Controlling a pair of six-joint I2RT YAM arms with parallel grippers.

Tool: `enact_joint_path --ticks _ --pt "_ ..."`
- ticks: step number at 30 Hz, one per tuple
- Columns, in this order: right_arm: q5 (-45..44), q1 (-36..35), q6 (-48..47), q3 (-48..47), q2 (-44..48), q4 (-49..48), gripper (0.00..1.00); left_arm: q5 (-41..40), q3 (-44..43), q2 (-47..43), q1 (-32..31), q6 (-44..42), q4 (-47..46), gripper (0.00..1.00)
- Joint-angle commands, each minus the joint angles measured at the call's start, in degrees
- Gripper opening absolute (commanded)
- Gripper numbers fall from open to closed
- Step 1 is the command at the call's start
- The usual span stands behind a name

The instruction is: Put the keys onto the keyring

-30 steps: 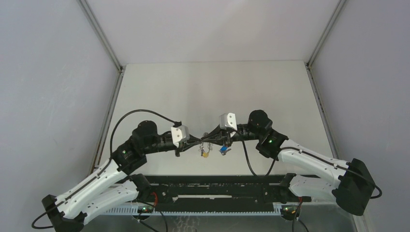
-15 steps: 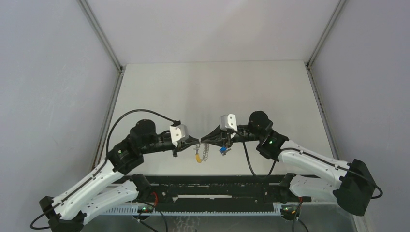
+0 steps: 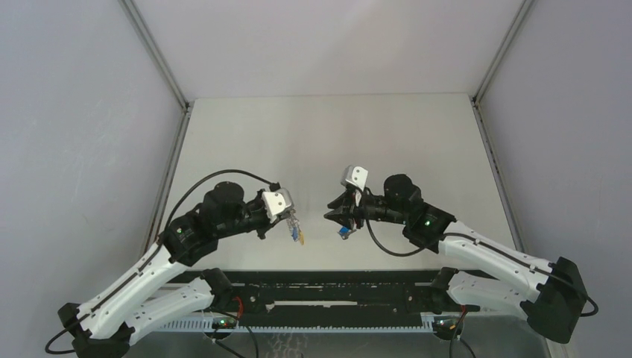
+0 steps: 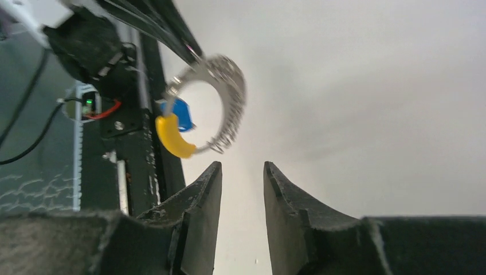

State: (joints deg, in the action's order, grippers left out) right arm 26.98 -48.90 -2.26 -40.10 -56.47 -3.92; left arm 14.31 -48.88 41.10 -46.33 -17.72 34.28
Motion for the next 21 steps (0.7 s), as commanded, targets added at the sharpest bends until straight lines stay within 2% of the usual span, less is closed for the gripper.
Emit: enact_joint_path --ticks 1,4,8,14,21 --pt "-13.4 -1.3 6.2 0.0 -2.1 9.7 0.33 -7.3 -2.4 0.4 0.3 0.1 1.5 0.00" --pt "-19.6 -2.2 7.9 0.0 -5.9 13.7 0.32 -10.3 -3.1 2.1 1.4 1.4 3.8 0.00" --pt "-23.6 -2.7 10.3 -0.8 -11.4 16.9 0.31 -10.8 -2.9 3.7 5.0 2.7 4.9 0.00" --pt "-25.7 -3.4 7.4 -3.0 -19.6 19.2 0.27 -11.0 -2.1 4.5 8.4 2.8 5.2 0.00" --pt "-24.8 -3.4 4.2 -3.8 -25.5 16.7 0.22 -10.6 -0.8 3.0 10.1 3.2 4.4 0.00"
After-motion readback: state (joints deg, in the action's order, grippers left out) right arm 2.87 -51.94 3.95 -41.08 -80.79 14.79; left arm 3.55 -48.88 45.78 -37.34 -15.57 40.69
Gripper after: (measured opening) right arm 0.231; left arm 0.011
